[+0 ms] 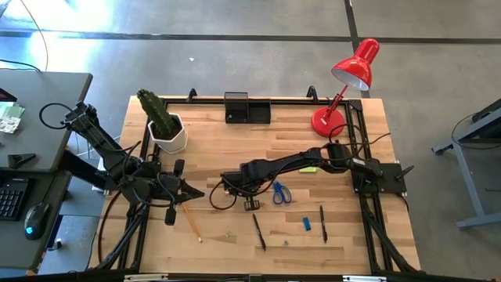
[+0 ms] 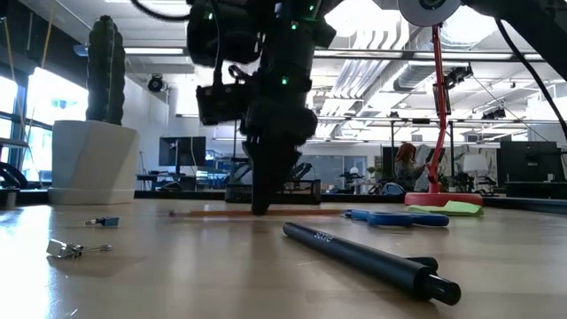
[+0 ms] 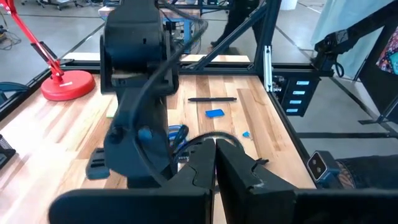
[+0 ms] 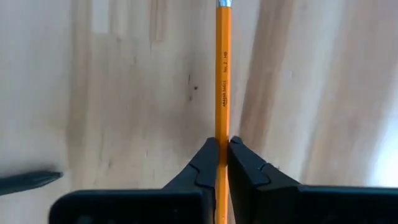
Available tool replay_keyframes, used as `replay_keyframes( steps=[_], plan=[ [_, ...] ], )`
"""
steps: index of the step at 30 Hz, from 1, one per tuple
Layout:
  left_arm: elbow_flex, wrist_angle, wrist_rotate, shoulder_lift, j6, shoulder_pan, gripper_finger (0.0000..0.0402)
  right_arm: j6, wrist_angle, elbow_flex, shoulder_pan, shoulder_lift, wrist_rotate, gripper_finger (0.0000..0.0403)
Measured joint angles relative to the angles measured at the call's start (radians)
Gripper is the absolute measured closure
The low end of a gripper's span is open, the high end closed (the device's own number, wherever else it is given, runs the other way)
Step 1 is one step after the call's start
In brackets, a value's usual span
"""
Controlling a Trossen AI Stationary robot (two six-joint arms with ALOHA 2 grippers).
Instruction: Pick and place office supplies into organizer
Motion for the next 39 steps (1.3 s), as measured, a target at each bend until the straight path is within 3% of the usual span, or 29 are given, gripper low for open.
replay_keyframes(
  steps=[12,19,23,31,35,39],
  plan=[
    [0.0,0.0,0.027,0.0,-0.009,0.0,0.0399,0.046,0.056,-0.001,-0.009,-0.15,0.246,0.0397],
    [0.0,-0.003,0.028,0.0,-0.047,0.0,0.0399,0.09,0.154,-0.07,-0.052,-0.186,0.306,0.0396],
    [0.0,-0.011,0.028,0.0,-0.051,0.0,0.0399,0.128,0.377,-0.288,-0.05,-0.276,0.365,0.04],
    [0.0,0.007,-0.038,0.0,-0.052,0.0,0.0399,0.17,1.091,-0.824,-0.082,-0.584,0.396,0.0399],
    [0.0,0.043,-0.086,0.0,-0.023,0.0,0.0399,0.088,1.322,-0.946,-0.11,-0.666,0.375,0.0396],
    [0.0,0.06,-0.131,0.0,0.041,0.0,0.0399,0.007,1.416,-0.954,-0.17,-0.678,0.292,0.0394]
  ],
)
